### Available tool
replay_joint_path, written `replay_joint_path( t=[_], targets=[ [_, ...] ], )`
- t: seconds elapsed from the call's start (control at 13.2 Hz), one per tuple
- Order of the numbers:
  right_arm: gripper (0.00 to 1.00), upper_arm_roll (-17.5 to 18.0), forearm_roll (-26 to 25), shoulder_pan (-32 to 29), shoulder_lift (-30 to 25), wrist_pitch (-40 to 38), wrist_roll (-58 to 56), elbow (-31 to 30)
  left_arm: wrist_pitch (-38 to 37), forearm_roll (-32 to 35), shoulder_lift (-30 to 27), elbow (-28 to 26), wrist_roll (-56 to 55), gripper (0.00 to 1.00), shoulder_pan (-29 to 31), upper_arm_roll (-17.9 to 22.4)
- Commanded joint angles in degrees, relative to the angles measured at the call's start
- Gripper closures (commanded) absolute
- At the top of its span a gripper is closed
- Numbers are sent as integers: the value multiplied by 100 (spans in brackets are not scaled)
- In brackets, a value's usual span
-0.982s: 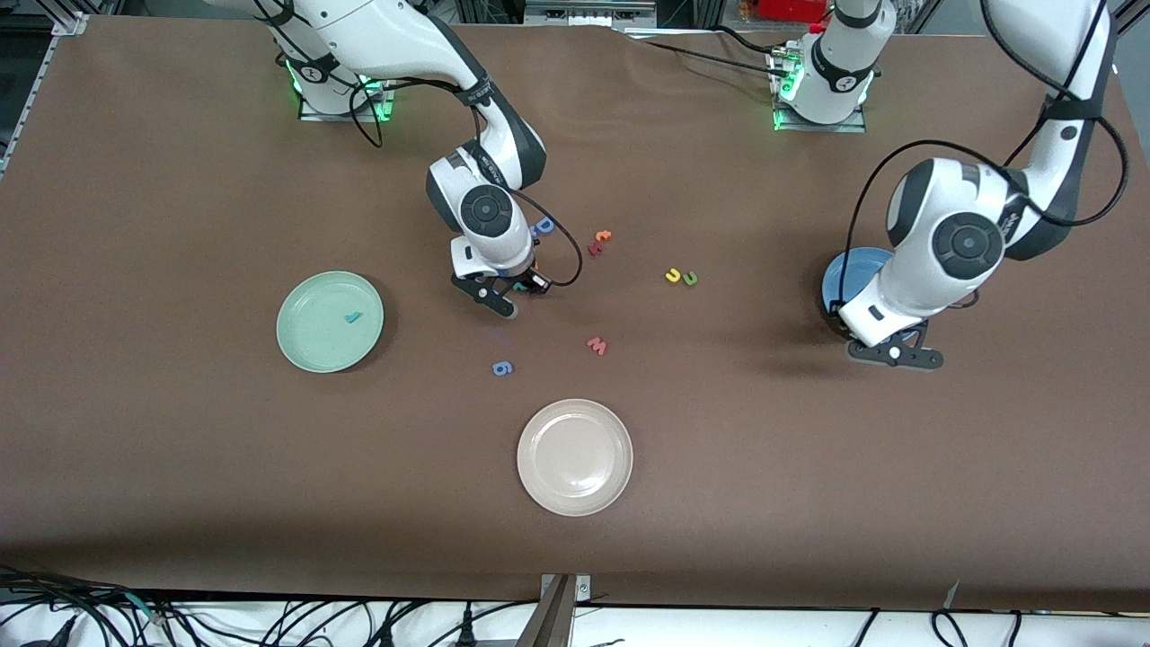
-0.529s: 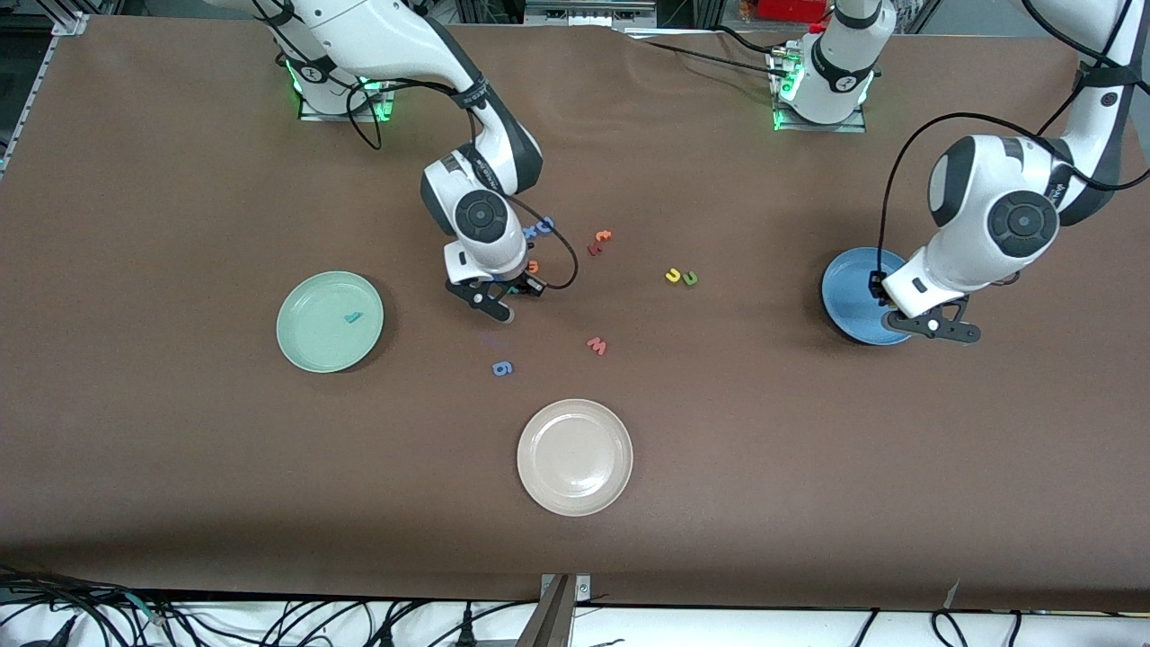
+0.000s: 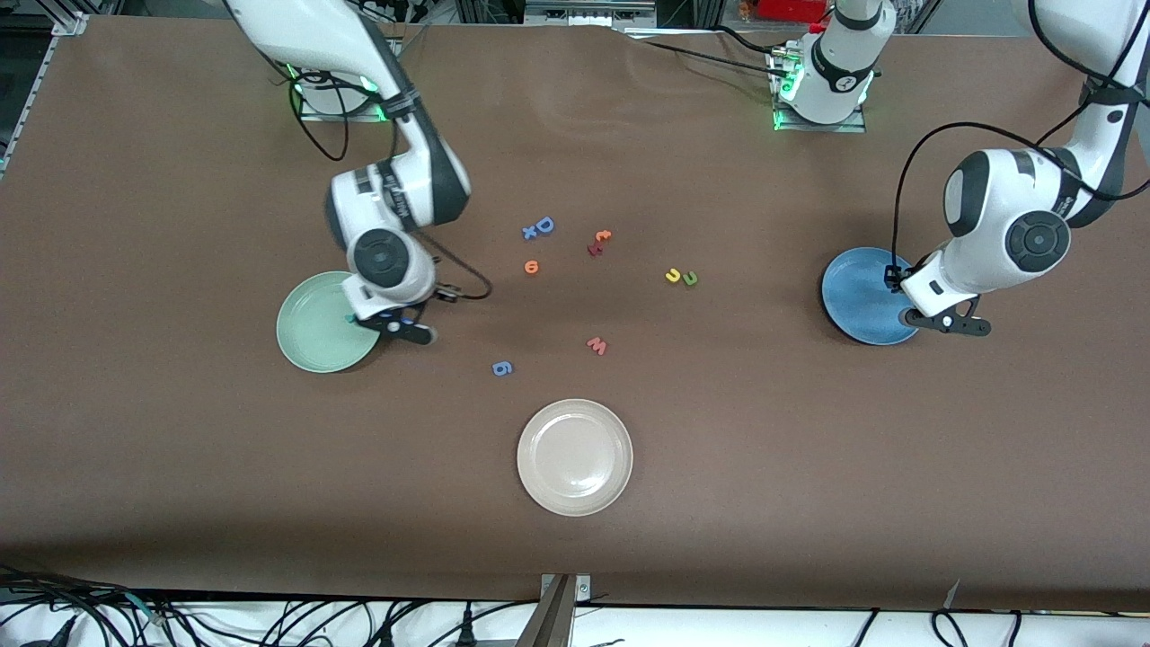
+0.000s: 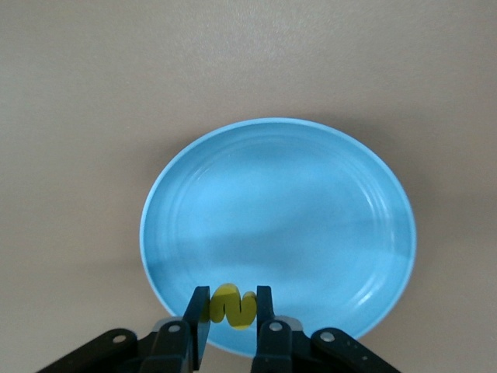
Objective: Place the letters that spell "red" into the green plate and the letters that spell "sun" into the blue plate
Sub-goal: 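Place the d on the green plate while the left gripper releases the 2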
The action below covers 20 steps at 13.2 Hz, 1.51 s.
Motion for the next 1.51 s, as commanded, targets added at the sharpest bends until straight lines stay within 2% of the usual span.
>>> replay_joint_path(
  t=[0.0,0.15,0.23,0.3,0.38,0.45,0.6,0.68,0.76,0.83,0.98,1.21,1.43],
  targets=[
    [86,-534,31,26,-210,-163,-1184,-334,255,-195,329,68,112,87,102,-18],
    [86,-712,57,-297,-53,-84,-1958,-396,369,-195,445,85,86,73,102,-18],
    [79,-703,109,-534,61,-49,-2222,-396,370,-195,445,94,69,55,94,-18],
    [62,-703,118,-606,167,-14,-2347,-388,370,-195,445,103,68,48,102,-18],
    [7,-703,249,-642,194,-65,-2366,-370,335,-195,419,120,68,36,94,-27],
    [0,-686,424,-642,186,-127,-2374,-335,291,-204,366,129,51,35,94,-27],
    [0,-651,470,-581,151,-451,-2261,-195,37,-509,139,190,-63,32,-2,-88],
    [0,-625,479,-450,133,-627,-2130,-72,-121,-729,-37,252,-124,27,-125,-167],
    [0,-607,514,-301,133,-759,-1763,42,-305,-818,-230,287,-221,6,-265,-194],
    [0,-546,584,-90,107,-778,-1342,69,-394,-828,-397,331,-352,0,-432,-194],
    [0,-458,986,183,115,-743,-402,183,-552,-837,-644,410,-642,0,-670,-211],
    [1,-378,1760,508,159,-446,252,263,-659,-1354,-724,490,-1483,0,-1057,-212],
    [5,-378,1947,1096,299,169,1138,254,-650,-1382,-663,472,-2803,0,-1768,-255]
  ],
)
